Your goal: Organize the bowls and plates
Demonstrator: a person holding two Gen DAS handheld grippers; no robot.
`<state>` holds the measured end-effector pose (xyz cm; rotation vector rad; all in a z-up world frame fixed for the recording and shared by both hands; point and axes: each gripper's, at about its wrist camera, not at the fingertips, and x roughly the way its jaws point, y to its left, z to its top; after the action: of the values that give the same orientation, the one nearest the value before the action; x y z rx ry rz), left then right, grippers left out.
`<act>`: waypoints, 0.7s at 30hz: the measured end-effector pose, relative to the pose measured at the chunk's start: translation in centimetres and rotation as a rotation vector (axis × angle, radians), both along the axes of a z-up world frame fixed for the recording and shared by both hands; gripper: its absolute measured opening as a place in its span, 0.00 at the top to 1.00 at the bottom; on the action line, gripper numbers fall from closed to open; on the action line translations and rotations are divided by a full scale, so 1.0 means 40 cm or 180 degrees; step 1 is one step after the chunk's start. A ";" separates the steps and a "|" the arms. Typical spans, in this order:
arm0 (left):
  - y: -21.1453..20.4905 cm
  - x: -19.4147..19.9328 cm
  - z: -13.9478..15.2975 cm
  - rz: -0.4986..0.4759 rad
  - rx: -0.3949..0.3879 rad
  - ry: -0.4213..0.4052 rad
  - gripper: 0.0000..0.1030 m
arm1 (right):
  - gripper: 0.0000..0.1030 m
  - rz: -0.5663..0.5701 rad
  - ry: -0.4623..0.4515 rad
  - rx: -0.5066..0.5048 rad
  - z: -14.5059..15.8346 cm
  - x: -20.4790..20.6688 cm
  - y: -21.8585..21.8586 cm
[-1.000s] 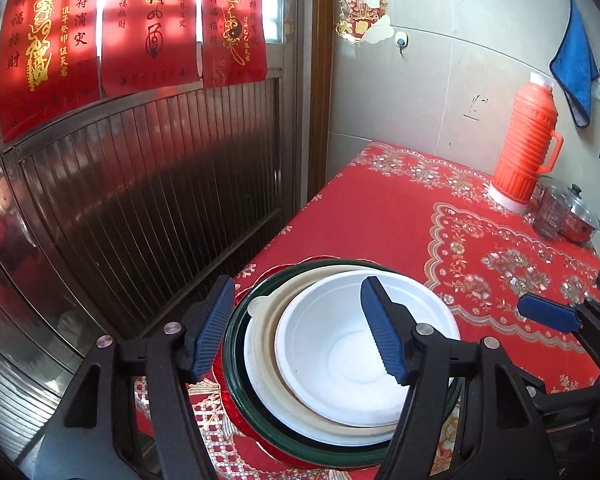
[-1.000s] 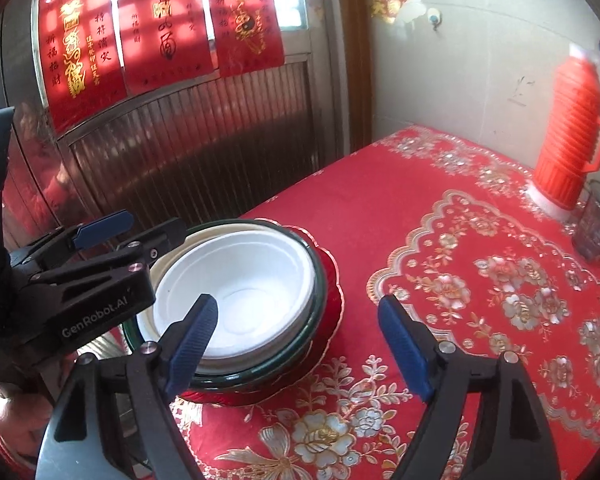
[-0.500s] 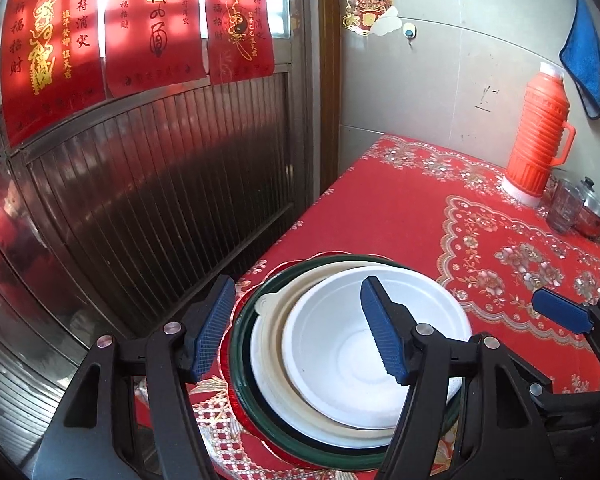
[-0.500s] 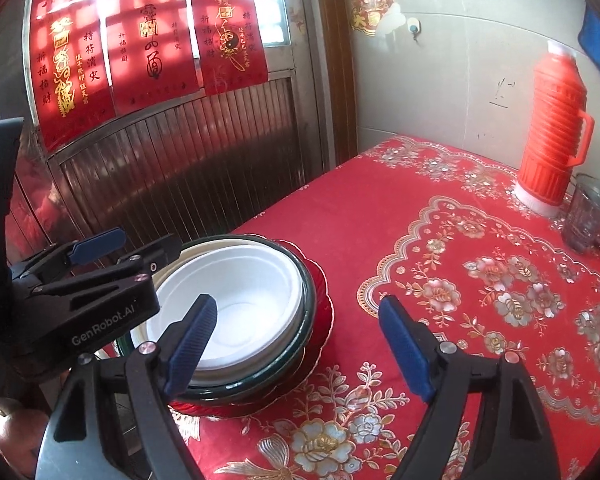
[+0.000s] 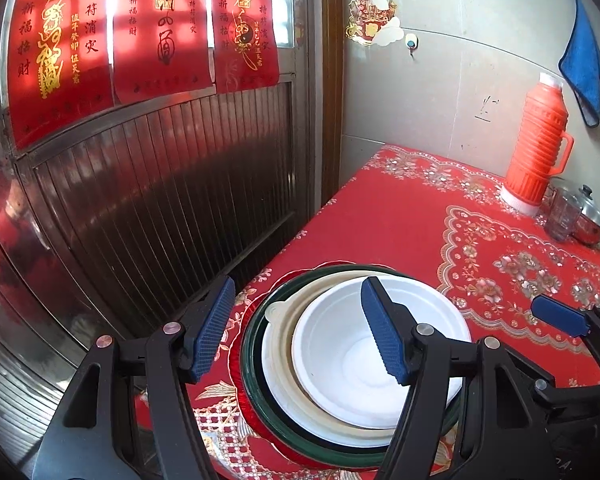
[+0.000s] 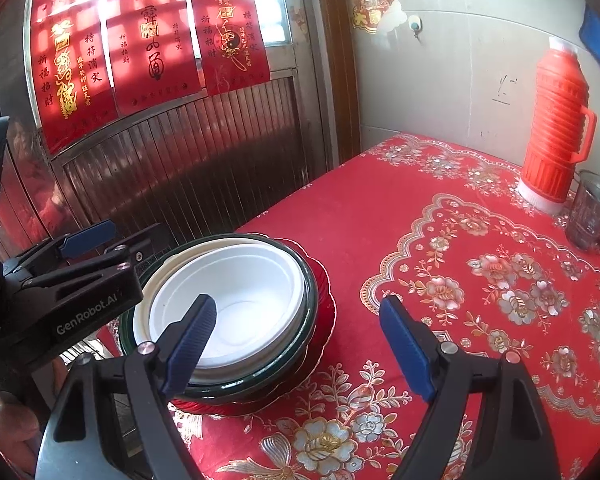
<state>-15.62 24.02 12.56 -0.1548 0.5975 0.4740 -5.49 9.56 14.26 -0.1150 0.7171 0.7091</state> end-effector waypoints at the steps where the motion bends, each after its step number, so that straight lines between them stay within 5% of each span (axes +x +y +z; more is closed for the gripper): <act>1: 0.001 0.001 0.000 -0.0002 -0.0006 -0.0001 0.36 | 0.18 0.0001 0.0001 0.0002 0.000 0.000 -0.001; 21: -0.011 0.024 0.000 -0.0160 0.0036 0.0111 0.35 | 0.18 -0.0007 0.0032 -0.0001 0.000 0.005 -0.005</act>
<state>-14.66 23.59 12.57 -0.1206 0.6315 0.4319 -5.28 9.38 14.25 -0.1111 0.7269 0.7079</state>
